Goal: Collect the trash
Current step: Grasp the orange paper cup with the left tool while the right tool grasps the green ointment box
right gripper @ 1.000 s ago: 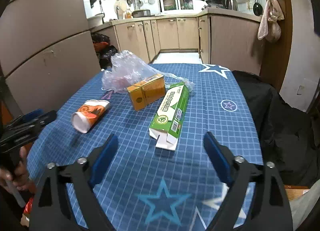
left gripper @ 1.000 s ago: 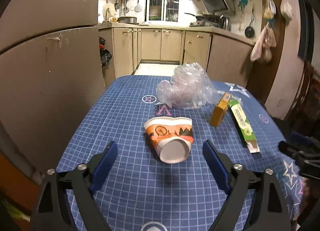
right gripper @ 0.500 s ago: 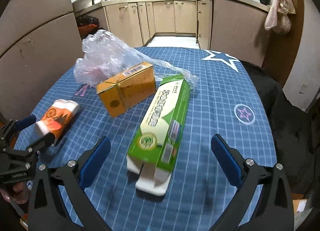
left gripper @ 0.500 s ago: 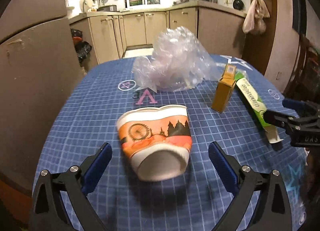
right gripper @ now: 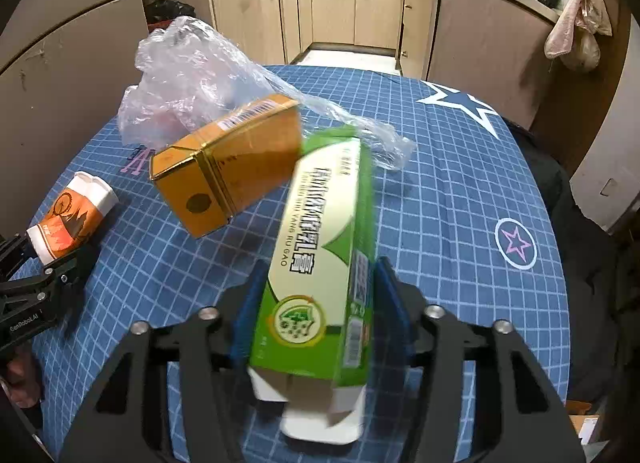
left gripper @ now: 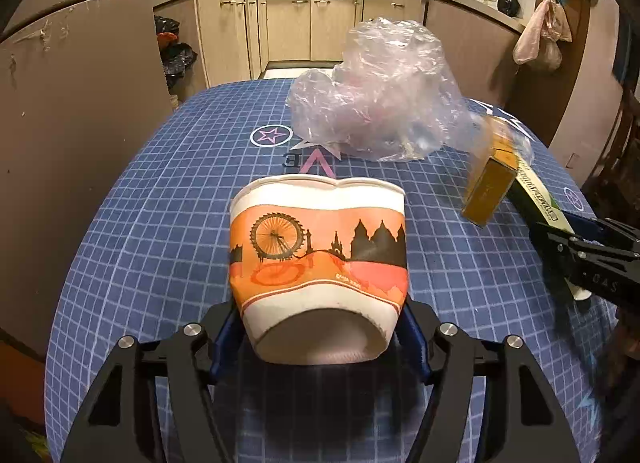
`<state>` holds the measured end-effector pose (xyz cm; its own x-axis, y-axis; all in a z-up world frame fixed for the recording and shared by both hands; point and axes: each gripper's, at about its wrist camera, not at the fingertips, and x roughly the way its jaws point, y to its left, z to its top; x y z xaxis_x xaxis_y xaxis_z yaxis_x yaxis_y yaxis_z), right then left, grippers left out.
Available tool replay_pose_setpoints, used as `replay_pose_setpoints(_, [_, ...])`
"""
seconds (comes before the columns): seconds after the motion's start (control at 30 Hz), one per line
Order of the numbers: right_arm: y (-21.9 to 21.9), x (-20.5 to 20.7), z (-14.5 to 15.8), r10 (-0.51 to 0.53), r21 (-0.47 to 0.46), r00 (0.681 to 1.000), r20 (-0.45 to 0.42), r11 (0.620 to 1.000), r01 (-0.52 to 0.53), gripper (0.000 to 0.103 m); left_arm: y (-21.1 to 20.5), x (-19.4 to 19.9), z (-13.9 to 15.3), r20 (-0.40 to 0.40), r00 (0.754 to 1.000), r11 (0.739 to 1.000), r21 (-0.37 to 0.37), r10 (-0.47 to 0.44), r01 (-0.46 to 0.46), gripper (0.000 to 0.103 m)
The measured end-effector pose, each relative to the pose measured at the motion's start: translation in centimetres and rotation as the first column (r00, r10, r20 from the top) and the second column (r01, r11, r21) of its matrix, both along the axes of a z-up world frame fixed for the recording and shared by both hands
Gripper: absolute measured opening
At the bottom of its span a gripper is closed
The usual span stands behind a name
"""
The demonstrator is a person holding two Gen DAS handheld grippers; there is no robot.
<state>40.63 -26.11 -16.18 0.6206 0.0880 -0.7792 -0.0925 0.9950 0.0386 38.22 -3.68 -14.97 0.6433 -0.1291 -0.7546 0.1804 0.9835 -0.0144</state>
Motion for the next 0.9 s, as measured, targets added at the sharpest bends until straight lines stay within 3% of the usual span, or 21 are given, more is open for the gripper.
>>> replay_pose_setpoints(0.13, [-0.5, -1.0, 0.1, 0.001, 0.032, 1.000, 0.012, 0.999, -0.001, 0.038, 0.1, -2.5, 0.6, 0.037, 0.999, 1.000, 0.019, -0.015, 0.015, 0.065])
replay_pose_setpoints(0.5, [-0.8, -8.4, 1.0, 0.007, 0.101, 0.998, 0.067, 0.995, -0.014, 0.036, -0.1, -8.3, 3.2, 0.103, 0.994, 0.999, 0.026, -0.035, 0.033, 0.065])
replay_pose_setpoints(0.9, [-0.4, -18.6, 4.7, -0.025, 0.097, 0.981, 0.190, 0.995, 0.006, 0.036, -5.7, -13.8, 5.6, 0.196, 0.971, 0.989, 0.093, -0.134, 0.118, 0.065])
